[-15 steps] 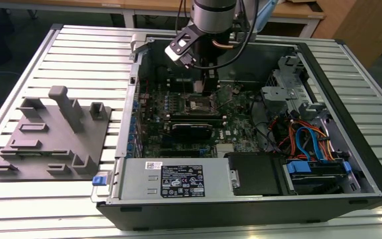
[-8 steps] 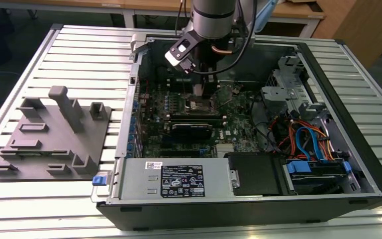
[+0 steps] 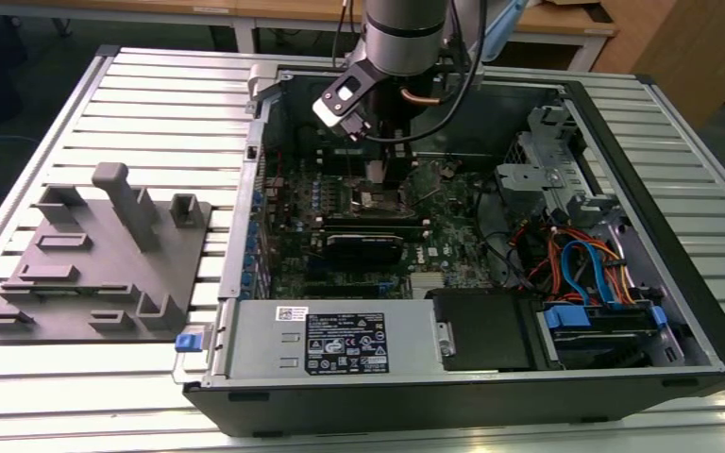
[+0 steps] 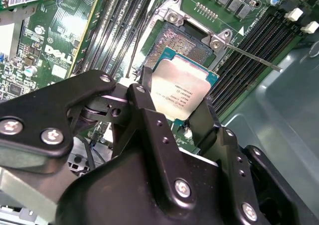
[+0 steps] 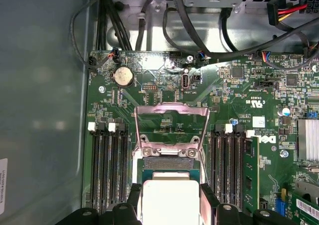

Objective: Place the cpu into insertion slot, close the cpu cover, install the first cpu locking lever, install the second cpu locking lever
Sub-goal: 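Place the cpu into insertion slot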

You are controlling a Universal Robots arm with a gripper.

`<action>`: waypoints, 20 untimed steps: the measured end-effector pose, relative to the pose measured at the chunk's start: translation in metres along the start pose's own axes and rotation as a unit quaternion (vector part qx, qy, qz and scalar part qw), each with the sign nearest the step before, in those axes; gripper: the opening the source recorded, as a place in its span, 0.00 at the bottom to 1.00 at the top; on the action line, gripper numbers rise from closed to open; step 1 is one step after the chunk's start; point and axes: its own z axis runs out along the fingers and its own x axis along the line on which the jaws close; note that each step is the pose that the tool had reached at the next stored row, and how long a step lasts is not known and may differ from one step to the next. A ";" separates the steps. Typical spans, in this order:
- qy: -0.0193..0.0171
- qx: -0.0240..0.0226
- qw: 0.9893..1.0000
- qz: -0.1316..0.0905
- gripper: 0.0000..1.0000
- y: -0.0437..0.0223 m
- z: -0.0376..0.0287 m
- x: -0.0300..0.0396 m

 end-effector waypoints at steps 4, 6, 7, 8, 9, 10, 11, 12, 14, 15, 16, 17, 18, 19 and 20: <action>0.000 0.000 1.000 0.000 0.54 -0.0001 0.0000 0.0000; 0.000 0.000 1.000 0.000 0.54 -0.0001 0.0001 0.0000; 0.000 0.000 1.000 0.000 0.54 -0.0001 0.0006 0.0000; 0.000 0.000 1.000 0.000 0.54 -0.0002 0.0014 0.0000; 0.000 0.000 1.000 0.000 0.54 -0.0003 0.0025 -0.0001; 0.000 0.000 1.000 0.000 0.54 -0.0003 0.0040 -0.0001; 0.000 0.000 1.000 0.000 0.54 -0.0004 0.0055 -0.0001; 0.000 0.000 1.000 0.000 0.54 -0.0005 0.0072 -0.0002; 0.000 0.000 1.000 0.000 0.54 -0.0007 0.0108 -0.0003; 0.000 0.000 1.000 0.000 0.54 -0.0008 0.0126 -0.0003; 0.000 0.000 1.000 0.000 0.54 -0.0009 0.0144 -0.0004; 0.000 0.000 1.000 0.000 0.54 -0.0010 0.0163 -0.0005; 0.000 0.000 1.000 0.000 0.54 -0.0011 0.0181 -0.0005; 0.000 0.000 1.000 -0.001 0.54 -0.0012 0.0199 -0.0006; 0.000 0.000 1.000 -0.001 0.54 -0.0013 0.0217 -0.0006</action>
